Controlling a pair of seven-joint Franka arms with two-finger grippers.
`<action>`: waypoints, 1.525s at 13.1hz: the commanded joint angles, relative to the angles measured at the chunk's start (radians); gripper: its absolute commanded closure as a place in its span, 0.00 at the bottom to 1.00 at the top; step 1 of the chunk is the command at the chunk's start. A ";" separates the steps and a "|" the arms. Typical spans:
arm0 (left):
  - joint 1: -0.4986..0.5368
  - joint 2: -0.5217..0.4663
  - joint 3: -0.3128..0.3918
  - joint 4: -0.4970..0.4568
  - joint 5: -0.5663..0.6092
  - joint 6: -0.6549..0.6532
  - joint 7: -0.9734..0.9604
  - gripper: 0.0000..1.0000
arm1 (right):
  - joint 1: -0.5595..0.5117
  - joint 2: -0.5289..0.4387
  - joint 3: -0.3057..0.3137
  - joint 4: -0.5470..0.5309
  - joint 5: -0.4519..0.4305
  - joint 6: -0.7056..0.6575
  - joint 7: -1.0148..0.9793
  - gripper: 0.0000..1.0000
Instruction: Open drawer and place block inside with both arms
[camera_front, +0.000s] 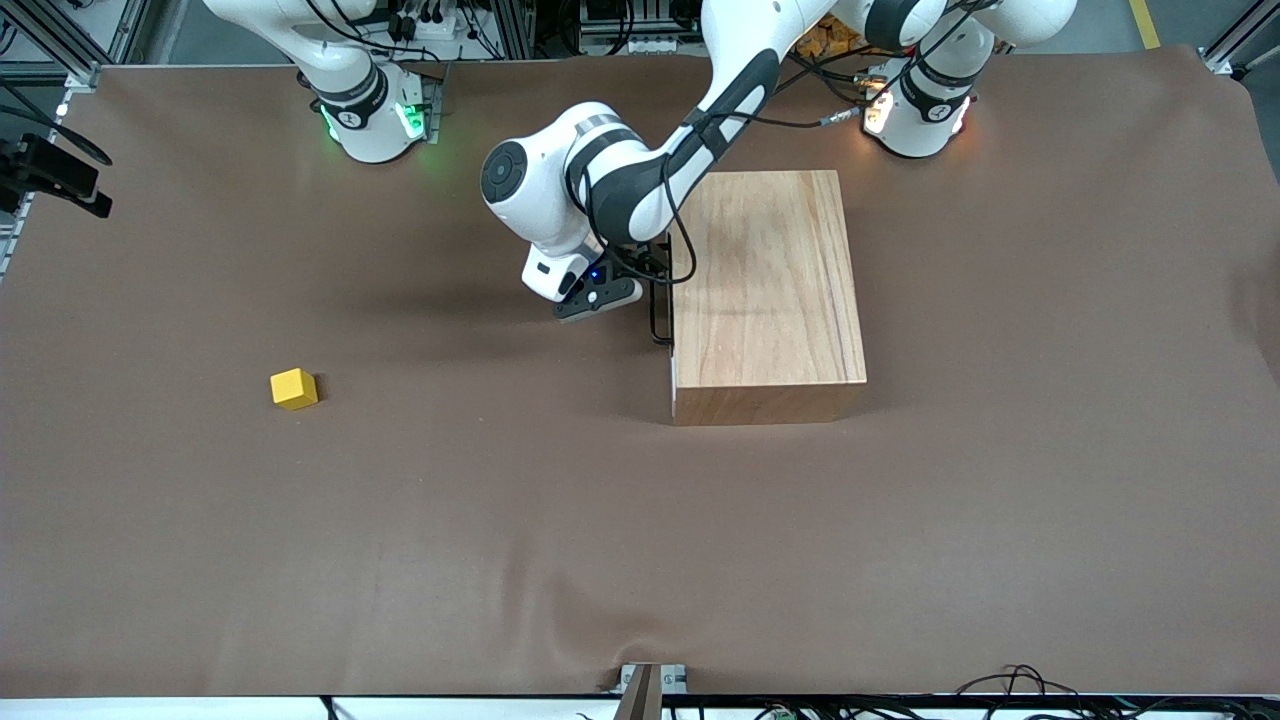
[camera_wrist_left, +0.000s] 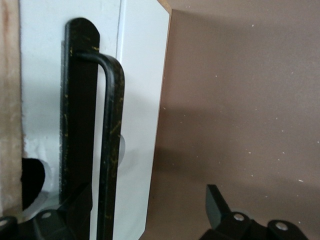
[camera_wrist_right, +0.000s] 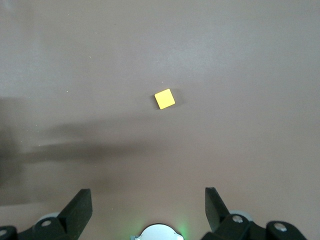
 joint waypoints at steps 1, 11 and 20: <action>0.000 0.023 0.001 0.025 0.014 0.006 -0.012 0.00 | 0.000 -0.021 0.000 -0.018 -0.006 -0.002 0.007 0.00; -0.001 0.022 -0.001 0.026 0.014 0.086 -0.014 0.00 | -0.001 -0.021 0.000 -0.019 -0.006 -0.005 0.008 0.00; -0.021 0.019 -0.016 0.028 0.006 0.156 -0.018 0.00 | 0.000 -0.021 0.000 -0.019 -0.006 -0.003 0.008 0.00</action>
